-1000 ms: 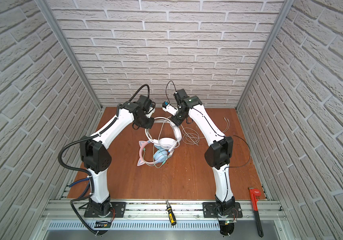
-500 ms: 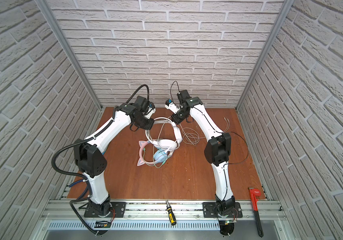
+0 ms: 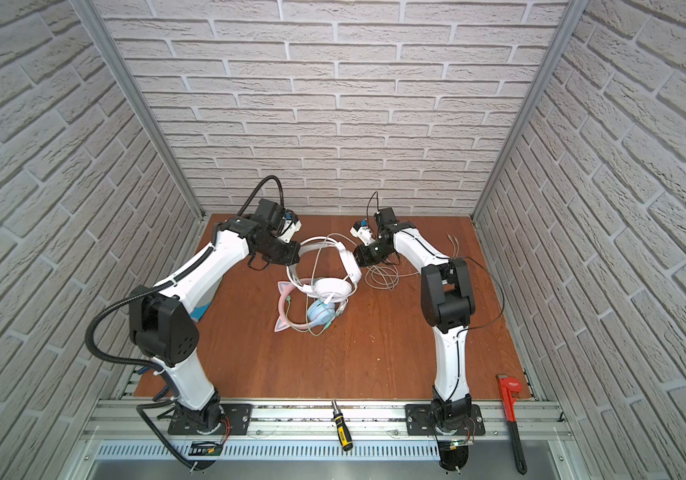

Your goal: Wrap the headphones

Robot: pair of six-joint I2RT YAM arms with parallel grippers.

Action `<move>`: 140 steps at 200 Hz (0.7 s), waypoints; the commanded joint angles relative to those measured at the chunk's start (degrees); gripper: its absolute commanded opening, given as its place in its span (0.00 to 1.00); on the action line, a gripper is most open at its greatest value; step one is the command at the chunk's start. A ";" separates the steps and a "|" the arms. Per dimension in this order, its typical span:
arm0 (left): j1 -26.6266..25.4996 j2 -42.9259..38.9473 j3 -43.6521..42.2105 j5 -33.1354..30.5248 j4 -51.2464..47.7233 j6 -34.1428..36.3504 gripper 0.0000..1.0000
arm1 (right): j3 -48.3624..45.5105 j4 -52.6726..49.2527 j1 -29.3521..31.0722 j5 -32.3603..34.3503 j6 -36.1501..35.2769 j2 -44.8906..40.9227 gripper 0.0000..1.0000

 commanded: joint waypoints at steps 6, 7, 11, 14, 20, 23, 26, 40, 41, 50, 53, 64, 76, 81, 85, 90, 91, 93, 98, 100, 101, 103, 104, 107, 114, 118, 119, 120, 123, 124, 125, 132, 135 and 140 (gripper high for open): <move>1.66 -3.72 -0.81 6.76 6.97 -4.72 0.00 | -4.98 9.29 -0.43 -4.09 3.77 -5.84 0.33; 1.75 -3.74 -0.84 6.88 7.12 -4.91 0.00 | -5.16 9.45 -0.43 -4.10 3.79 -5.88 0.33; 1.98 -3.88 -0.99 7.23 7.67 -5.29 0.00 | -6.08 9.88 -0.43 -4.18 3.92 -6.11 0.33; 2.14 -3.91 -1.10 7.53 8.03 -5.71 0.00 | -6.72 10.27 -0.44 -4.20 4.05 -6.24 0.33; 2.51 -3.98 -1.35 8.10 8.84 -6.56 0.00 | -7.97 11.09 -0.42 -4.28 4.33 -6.44 0.33; 2.66 -3.99 -1.38 8.34 9.19 -6.88 0.00 | -8.62 11.42 -0.43 -4.41 4.46 -6.49 0.33; 2.86 -4.01 -1.47 8.59 9.57 -7.39 0.00 | -9.25 11.84 -0.44 -4.58 4.63 -6.48 0.33; 3.64 -4.20 -1.83 10.01 11.45 -9.32 0.00 | -11.93 13.61 -0.48 -4.98 5.42 -6.45 0.33; 3.66 -4.20 -1.92 10.13 11.60 -9.45 0.00 | -12.06 13.77 -0.45 -5.03 5.50 -6.49 0.33; 4.11 -4.33 -1.97 10.65 12.34 -10.44 0.00 | -13.52 14.77 -0.43 -5.40 6.03 -6.49 0.33; 4.25 -4.31 -1.93 10.69 12.61 -10.72 0.00 | -14.12 15.14 -0.41 -5.50 6.20 -6.45 0.33; 4.64 -4.46 -1.84 10.82 13.12 -11.56 0.00 | -15.98 16.81 -0.51 -5.87 7.01 -6.50 0.33; 5.34 -4.55 -1.83 10.99 13.81 -12.72 0.00 | -17.70 18.23 -0.43 -6.15 7.66 -6.45 0.33; 5.65 -4.61 -1.83 11.18 14.21 -13.26 0.00 | -18.32 18.76 -0.44 -6.35 7.93 -6.50 0.33; 5.92 -4.62 -1.86 11.30 14.57 -13.72 0.00 | -18.76 19.04 -0.48 -6.36 8.09 -6.45 0.33; 6.26 -4.63 -1.84 11.43 15.06 -14.34 0.00 | -19.30 19.49 -0.36 -6.40 8.33 -6.46 0.33; 6.29 -4.63 -1.88 11.42 15.16 -14.46 0.00 | -19.44 19.56 -0.35 -6.40 8.36 -6.46 0.33; 6.43 -4.64 -1.91 11.47 15.41 -14.73 0.00 | -19.65 19.66 -0.41 -6.40 8.45 -6.45 0.33; 6.77 -4.51 -1.92 11.69 16.00 -15.29 0.00 | -20.23 20.03 -0.37 -6.49 8.69 -6.46 0.33; 6.83 -4.54 -1.92 11.84 16.22 -15.53 0.00 | -20.45 20.18 -0.37 -6.49 8.72 -6.45 0.33; 6.89 -4.46 -1.92 11.89 16.35 -15.63 0.00 | -20.58 20.26 -0.40 -6.49 8.73 -6.45 0.33; 6.99 -4.46 -1.95 12.05 16.57 -15.81 0.00 | -20.84 20.43 -0.38 -6.49 8.85 -6.47 0.33; 7.06 -4.42 -1.94 12.12 16.71 -15.95 0.00 | -20.96 20.52 -0.36 -6.49 8.88 -6.46 0.33; 7.25 -4.30 -1.86 12.41 17.12 -16.29 0.00 | -21.27 20.78 -0.34 -6.56 9.04 -6.50 0.33; 7.73 -3.96 -1.68 13.01 17.87 -17.01 0.00 | -22.16 21.40 -0.41 -6.72 9.35 -8.18 0.33; 7.91 -3.79 -1.58 13.19 18.18 -17.56 0.00 | -22.62 21.68 -0.39 -6.69 9.51 -8.28 0.33; 7.96 -3.73 -1.58 13.22 18.30 -17.65 0.00 | -22.73 21.76 -0.36 -6.68 9.52 -8.29 0.33; 8.02 -3.66 -1.53 13.32 18.41 -17.83 0.00 | -22.87 21.80 -0.35 -6.67 9.61 -8.29 0.33; 8.12 -3.55 -1.49 13.33 18.75 -18.24 0.00 | -23.18 22.02 -0.34 -6.66 9.74 -8.30 0.33; 8.19 -3.52 -1.44 13.42 18.90 -18.35 0.00 | -23.31 22.06 -0.39 -6.71 9.77 -8.30 0.33; 8.23 -3.46 -1.42 13.47 19.01 -18.44 0.00 | -23.42 22.12 -0.41 -6.73 9.74 -8.30 0.33; 8.36 -3.11 -1.25 13.68 19.83 -19.13 0.00 | -24.12 22.57 -0.35 -6.75 9.92 -8.34 0.33; 8.49 -2.93 -1.13 13.76 20.12 -19.38 0.00 | -24.41 22.70 -0.34 -6.82 9.92 -8.30 0.33; 8.59 -2.68 -0.86 13.85 20.41 -19.70 0.00 | -24.86 22.88 -0.36 -6.88 9.99 -8.23 0.33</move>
